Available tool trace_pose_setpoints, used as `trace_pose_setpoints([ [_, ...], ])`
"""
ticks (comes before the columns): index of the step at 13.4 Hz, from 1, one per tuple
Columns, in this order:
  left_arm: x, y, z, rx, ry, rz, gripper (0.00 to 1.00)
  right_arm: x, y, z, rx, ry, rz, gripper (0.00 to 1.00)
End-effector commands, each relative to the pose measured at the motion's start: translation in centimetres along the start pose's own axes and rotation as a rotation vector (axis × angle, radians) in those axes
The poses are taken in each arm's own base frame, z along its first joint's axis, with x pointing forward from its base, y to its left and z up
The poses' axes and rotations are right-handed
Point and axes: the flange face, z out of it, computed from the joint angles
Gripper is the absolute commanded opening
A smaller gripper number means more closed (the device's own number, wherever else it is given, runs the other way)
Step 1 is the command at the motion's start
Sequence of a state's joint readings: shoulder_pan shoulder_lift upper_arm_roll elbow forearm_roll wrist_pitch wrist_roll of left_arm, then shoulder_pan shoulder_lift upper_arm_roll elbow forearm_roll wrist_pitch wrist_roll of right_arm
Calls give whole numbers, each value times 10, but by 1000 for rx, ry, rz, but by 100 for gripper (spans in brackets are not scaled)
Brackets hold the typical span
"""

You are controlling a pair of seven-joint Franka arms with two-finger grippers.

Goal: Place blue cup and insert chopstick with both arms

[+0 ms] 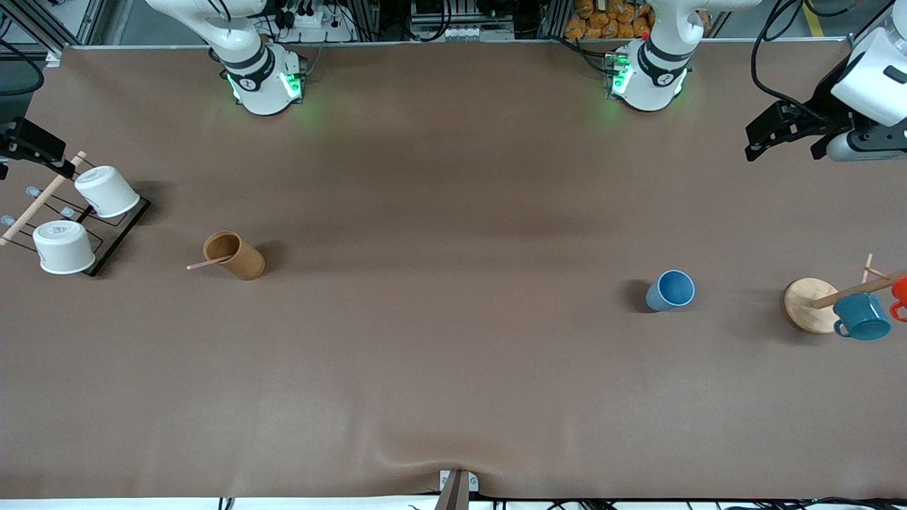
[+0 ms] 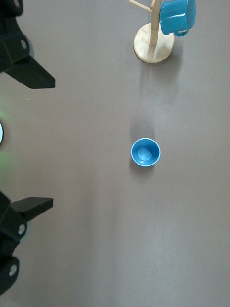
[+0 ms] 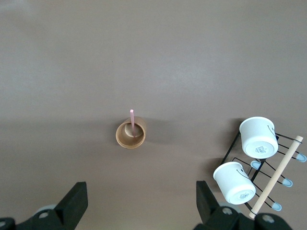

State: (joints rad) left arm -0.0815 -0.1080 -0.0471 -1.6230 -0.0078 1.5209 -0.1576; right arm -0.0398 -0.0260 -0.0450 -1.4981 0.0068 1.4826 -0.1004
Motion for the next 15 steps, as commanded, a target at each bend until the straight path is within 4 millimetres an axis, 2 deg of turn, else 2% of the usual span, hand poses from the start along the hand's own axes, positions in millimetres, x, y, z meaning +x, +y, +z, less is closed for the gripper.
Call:
trace_pose_setpoints([
  [1,-3,-4,-10,2,-1,12,100,3,0,-5,-14,2,-11,100],
  [3,-3,-4,-11,1,2,11,100,6,-1,4,-9,-16,-19,100],
  [5,-2,-4,-9,3,-1,0,100,14,-3,23,0,-52,-27,100],
  [8,1,-7,-8,12,-3,8,100,36,-3,75,23,-148,-10,100],
  [11,2,-10,-2,14,-16,2,100,53,11,119,85,-225,136,100],
  [13,7,-9,6,14,-29,2,100,63,9,145,95,-269,179,100],
  [15,19,-9,23,16,-44,1,100,74,10,177,90,-312,241,94],
])
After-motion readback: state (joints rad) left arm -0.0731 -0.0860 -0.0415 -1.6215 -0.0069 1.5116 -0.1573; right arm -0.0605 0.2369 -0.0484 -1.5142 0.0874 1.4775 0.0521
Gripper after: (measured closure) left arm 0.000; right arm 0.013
